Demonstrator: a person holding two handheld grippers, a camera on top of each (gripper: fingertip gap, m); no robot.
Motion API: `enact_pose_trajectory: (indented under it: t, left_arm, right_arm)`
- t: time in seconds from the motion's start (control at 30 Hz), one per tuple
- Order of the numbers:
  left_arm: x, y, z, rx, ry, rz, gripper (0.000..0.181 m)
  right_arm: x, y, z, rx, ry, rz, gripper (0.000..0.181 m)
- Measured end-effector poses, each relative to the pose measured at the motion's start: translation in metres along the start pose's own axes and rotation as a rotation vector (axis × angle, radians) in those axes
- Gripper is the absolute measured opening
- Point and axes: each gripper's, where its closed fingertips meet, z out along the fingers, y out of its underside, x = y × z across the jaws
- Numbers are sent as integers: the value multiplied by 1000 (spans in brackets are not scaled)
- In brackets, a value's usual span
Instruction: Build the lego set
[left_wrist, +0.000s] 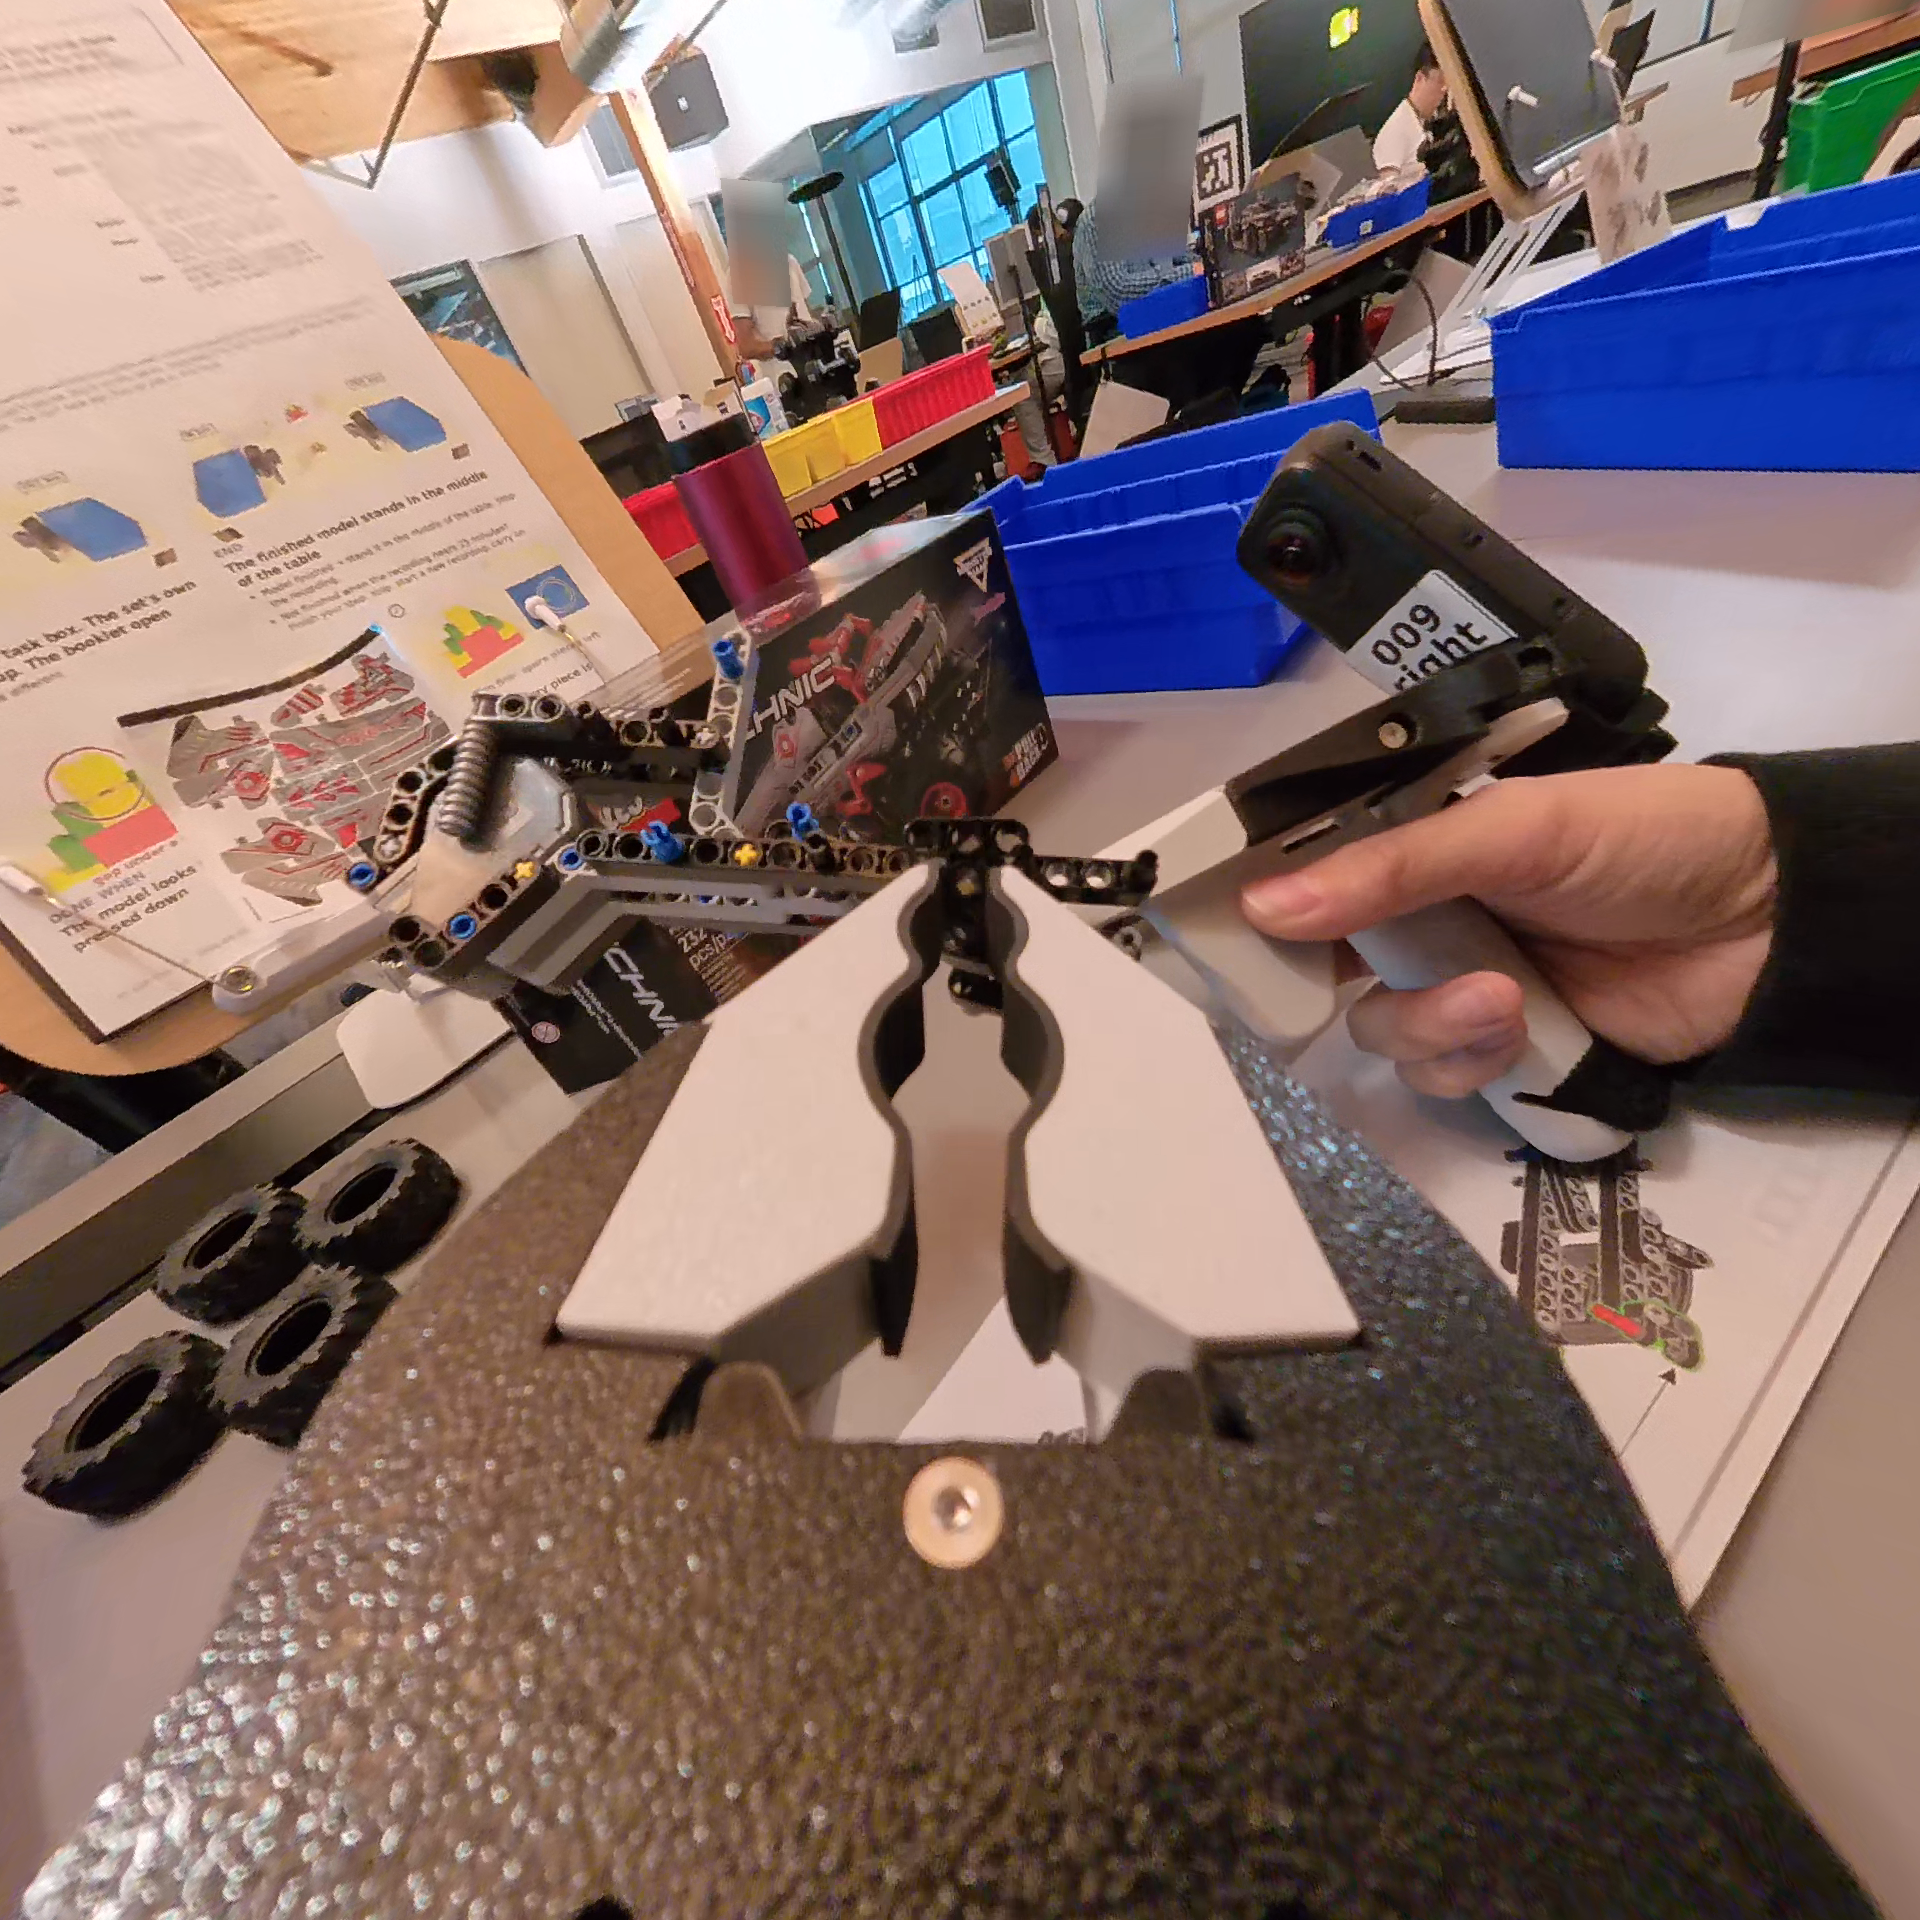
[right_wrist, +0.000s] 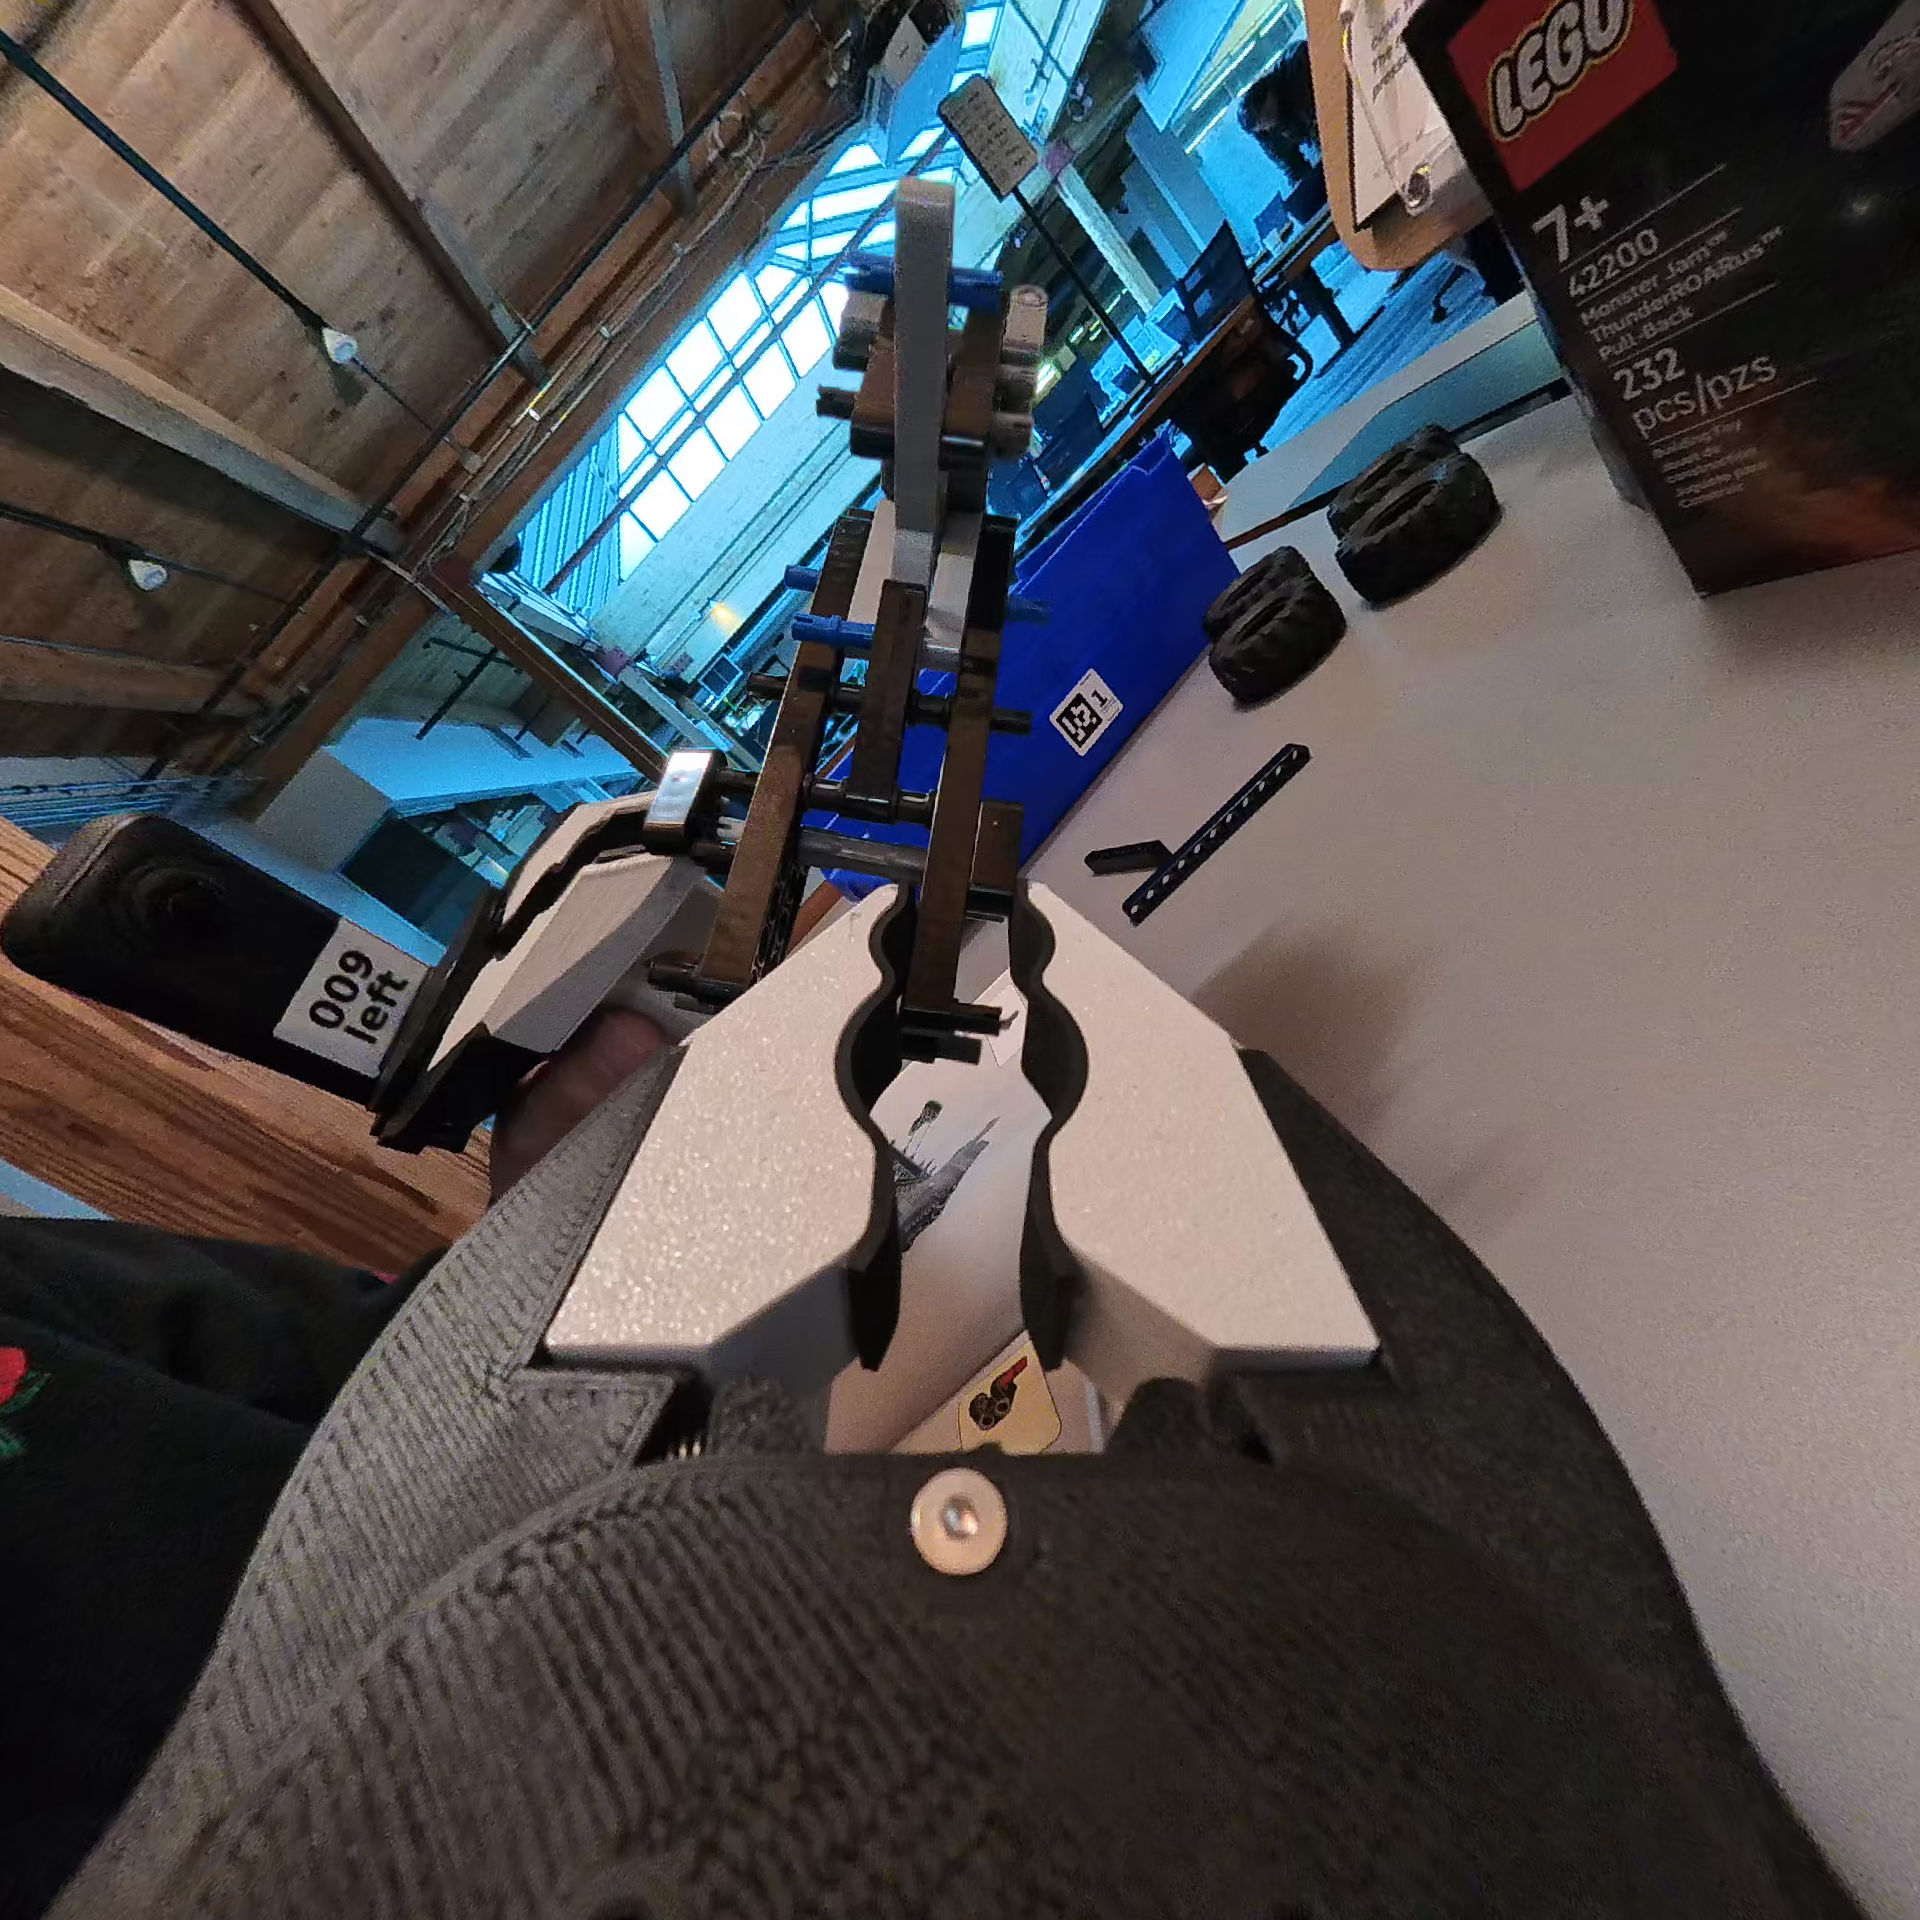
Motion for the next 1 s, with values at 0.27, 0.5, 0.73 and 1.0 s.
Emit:
enact_pose_trajectory:
  t: [0.27,0.5,0.73,1.0]
  left_arm:
    - [3,3,2,-9,10,-3,4]
    - [1,12,3,-88,42,6,5]
    - [-2,18,1,-94,135,4,5]
    - [-7,27,0,-96,144,55,6]
  right_arm:
    - [-3,1,0,-2,-21,3,15]
    - [4,-2,-1,-7,85,-142,15]
    - [5,-8,-2,-2,193,-350,15]
    - [3,-20,-4,-9,412,-715,15]
